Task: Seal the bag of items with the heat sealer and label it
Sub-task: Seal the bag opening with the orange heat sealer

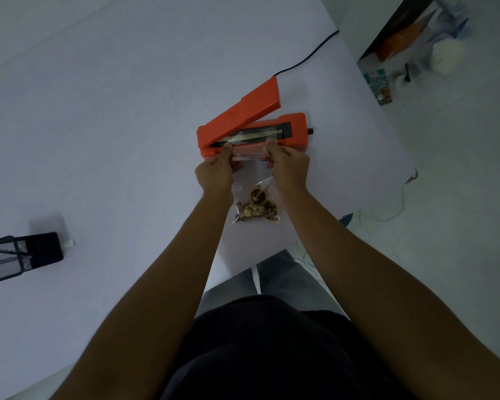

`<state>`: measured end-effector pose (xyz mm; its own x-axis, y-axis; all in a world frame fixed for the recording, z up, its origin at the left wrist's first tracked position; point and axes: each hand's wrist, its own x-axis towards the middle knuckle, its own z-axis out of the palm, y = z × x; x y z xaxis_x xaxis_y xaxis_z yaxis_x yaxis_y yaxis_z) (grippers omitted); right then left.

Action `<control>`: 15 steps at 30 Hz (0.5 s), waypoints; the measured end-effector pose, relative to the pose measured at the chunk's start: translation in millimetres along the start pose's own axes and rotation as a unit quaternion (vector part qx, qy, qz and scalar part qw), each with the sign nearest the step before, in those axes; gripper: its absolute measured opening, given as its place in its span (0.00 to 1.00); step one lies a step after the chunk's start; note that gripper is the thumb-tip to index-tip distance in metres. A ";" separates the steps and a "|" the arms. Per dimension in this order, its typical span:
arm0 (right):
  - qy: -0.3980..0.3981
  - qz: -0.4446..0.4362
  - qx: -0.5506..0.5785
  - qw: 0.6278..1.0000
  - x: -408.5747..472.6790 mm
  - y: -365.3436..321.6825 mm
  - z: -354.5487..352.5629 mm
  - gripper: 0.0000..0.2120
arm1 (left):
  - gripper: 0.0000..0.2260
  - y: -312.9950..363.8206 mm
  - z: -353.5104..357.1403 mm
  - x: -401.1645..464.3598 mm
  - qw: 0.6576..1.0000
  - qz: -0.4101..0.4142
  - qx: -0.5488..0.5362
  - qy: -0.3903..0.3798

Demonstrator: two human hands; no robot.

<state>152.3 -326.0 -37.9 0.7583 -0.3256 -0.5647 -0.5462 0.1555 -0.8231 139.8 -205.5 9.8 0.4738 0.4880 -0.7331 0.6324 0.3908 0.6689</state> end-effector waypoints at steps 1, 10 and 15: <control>0.001 -0.001 -0.002 1.000 0.1 0.1 0.2 0.10 | 0.05 0.3 0.2 -0.4 1.000 -0.001 -0.001 0.001; 0.012 -0.003 -0.024 1.000 -3.4 -5.7 2.2 0.09 | 0.05 0.4 0.1 0.3 1.000 0.003 0.009 0.002; 0.011 0.001 -0.029 1.000 -3.8 -7.4 1.0 0.08 | 0.06 -0.5 0.9 0.0 1.000 0.007 0.017 0.005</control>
<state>153.8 -325.0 -29.7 0.7498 -0.3462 -0.5639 -0.5675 0.1019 -0.8171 140.0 -206.5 9.3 0.4765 0.5015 -0.7221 0.6459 0.3575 0.6745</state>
